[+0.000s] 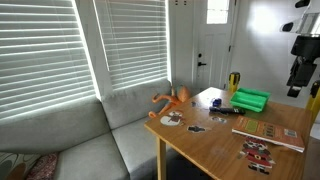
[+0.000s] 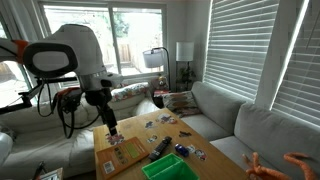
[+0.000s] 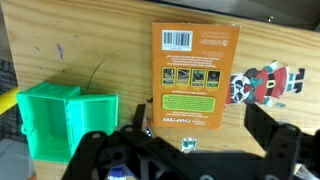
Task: Flip the book over on the table
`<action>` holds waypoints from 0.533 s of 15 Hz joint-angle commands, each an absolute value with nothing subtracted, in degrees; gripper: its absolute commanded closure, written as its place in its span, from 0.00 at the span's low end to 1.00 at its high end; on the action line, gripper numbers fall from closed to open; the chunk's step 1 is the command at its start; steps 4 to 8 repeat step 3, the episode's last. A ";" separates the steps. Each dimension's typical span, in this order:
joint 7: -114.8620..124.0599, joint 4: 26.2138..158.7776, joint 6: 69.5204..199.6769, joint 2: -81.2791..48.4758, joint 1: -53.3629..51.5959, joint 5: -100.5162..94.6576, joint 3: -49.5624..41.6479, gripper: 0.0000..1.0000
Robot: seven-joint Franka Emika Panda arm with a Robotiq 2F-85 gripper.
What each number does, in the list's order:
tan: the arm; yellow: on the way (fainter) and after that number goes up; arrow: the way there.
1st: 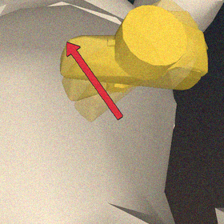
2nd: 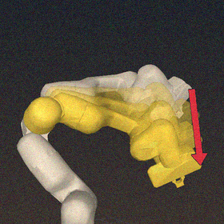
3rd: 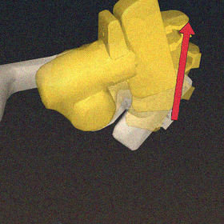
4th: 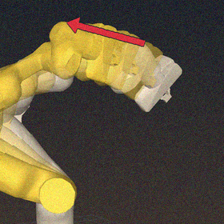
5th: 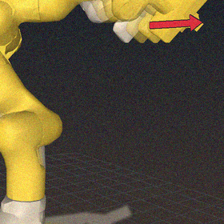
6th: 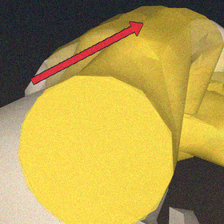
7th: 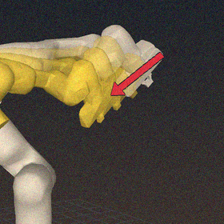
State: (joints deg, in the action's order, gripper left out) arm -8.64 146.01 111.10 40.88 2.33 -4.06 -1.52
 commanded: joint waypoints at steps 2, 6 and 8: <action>-8.22 145.86 110.90 40.86 1.59 -4.49 -2.10 0.00; -8.22 145.86 110.90 40.86 1.59 -4.49 -2.10 0.00; -8.22 145.86 110.90 40.86 1.59 -4.49 -2.10 0.00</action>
